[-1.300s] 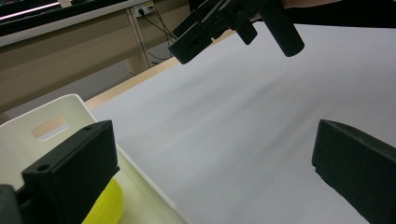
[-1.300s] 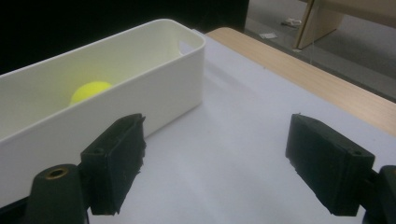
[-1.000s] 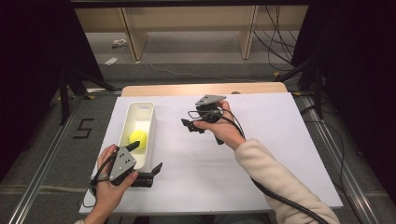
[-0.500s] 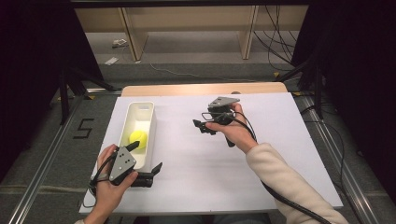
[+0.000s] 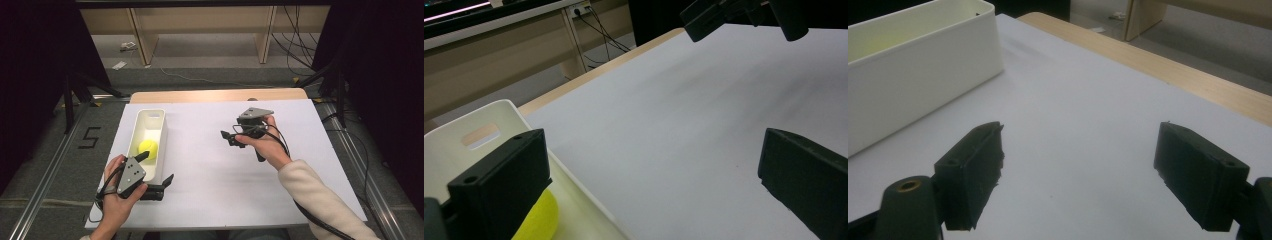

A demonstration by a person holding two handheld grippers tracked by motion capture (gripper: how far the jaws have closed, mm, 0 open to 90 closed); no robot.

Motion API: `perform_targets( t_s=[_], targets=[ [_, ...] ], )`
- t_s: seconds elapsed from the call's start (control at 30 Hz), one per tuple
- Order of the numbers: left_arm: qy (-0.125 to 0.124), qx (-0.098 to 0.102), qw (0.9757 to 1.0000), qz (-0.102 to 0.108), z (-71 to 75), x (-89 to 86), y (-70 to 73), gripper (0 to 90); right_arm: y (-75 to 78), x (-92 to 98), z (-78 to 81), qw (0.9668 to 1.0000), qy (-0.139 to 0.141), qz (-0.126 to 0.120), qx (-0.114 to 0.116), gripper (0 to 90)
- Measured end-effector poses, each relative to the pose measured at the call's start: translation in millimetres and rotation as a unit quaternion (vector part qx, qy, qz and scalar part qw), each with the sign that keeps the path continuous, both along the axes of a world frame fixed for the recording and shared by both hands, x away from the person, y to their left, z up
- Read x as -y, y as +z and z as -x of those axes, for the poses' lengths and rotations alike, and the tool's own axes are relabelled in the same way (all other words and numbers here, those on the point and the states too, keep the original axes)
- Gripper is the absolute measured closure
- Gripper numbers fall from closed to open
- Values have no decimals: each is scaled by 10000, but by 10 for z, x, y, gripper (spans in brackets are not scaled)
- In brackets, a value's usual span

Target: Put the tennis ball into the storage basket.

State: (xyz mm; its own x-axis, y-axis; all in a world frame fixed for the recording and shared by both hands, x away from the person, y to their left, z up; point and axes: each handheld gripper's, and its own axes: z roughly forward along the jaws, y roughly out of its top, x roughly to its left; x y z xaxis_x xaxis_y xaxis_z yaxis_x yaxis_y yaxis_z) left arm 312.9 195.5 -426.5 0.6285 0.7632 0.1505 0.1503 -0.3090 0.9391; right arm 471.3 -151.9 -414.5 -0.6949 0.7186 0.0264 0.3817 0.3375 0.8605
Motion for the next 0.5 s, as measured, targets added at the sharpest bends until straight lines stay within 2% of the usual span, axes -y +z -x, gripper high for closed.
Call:
perform_targets(
  t_s=[0.5],
  targets=[
    [24,-10,10000,-12,-6,-4,-7,0,-23,471,210,9997,-253,17,73,203]
  ],
)
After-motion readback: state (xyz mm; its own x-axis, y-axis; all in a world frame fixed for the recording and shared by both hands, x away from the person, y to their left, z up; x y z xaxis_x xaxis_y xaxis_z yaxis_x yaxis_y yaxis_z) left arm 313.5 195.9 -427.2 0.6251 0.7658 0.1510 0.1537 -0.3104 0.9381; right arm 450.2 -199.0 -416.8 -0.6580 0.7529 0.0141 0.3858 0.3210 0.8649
